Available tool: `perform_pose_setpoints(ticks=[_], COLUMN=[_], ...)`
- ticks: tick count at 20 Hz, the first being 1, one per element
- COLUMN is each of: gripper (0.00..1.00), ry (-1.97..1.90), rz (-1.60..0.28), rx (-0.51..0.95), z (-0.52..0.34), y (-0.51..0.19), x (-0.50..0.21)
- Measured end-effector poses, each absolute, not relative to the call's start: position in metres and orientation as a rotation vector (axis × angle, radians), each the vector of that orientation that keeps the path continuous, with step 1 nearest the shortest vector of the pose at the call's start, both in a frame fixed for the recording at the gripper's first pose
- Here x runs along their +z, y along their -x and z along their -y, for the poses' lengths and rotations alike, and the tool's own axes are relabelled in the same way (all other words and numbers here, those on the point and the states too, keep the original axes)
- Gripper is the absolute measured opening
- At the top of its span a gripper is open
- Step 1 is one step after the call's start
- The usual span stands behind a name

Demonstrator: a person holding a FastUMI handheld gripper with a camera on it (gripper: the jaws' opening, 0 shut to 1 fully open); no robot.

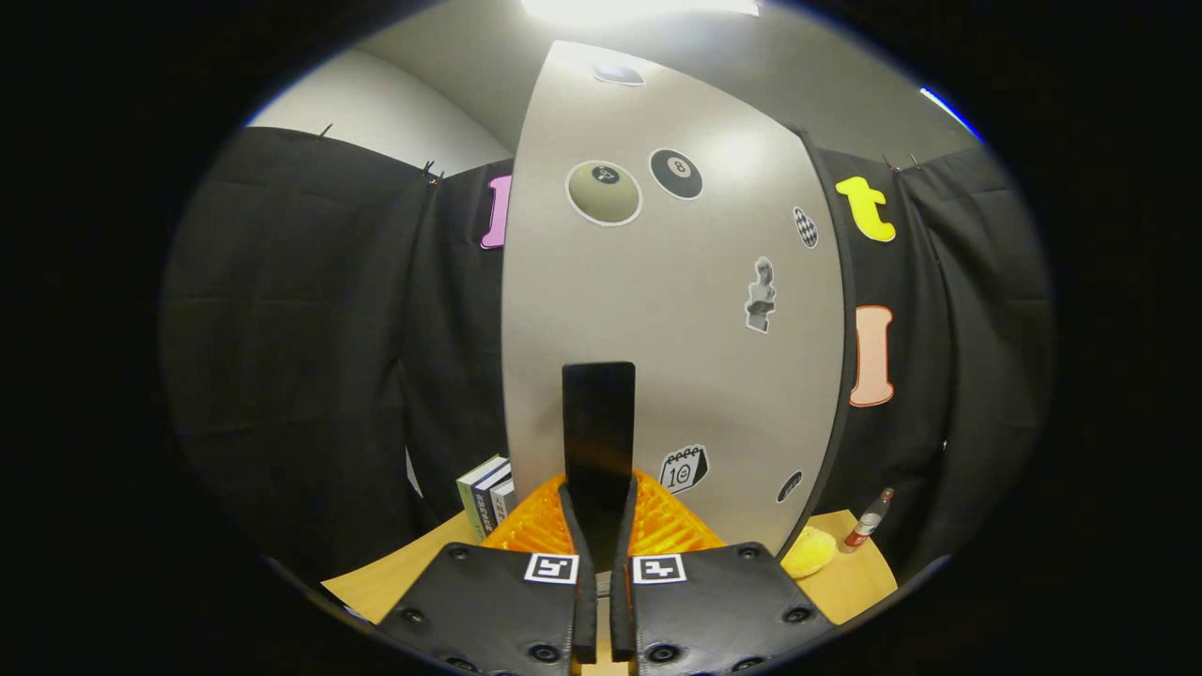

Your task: Open the shoe cabinet door, grab the shoes and put them into the shoe cabinet, then close the shoe cabinet door.

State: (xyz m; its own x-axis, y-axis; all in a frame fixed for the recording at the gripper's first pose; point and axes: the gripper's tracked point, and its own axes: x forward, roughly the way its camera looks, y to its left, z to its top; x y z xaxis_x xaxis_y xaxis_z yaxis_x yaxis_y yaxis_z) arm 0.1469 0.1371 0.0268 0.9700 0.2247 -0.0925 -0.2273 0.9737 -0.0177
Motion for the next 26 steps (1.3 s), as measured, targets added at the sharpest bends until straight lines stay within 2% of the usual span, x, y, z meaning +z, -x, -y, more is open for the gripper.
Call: perform_pose_setpoints(ticks=[9,26], gripper=[0.07,0.05], ry=[0.043,-0.035], rz=[-0.079,-0.1], rx=[0.211,-0.014], z=[-0.108,-0.029], y=[-0.129,-0.108], x=[0.029,0.029])
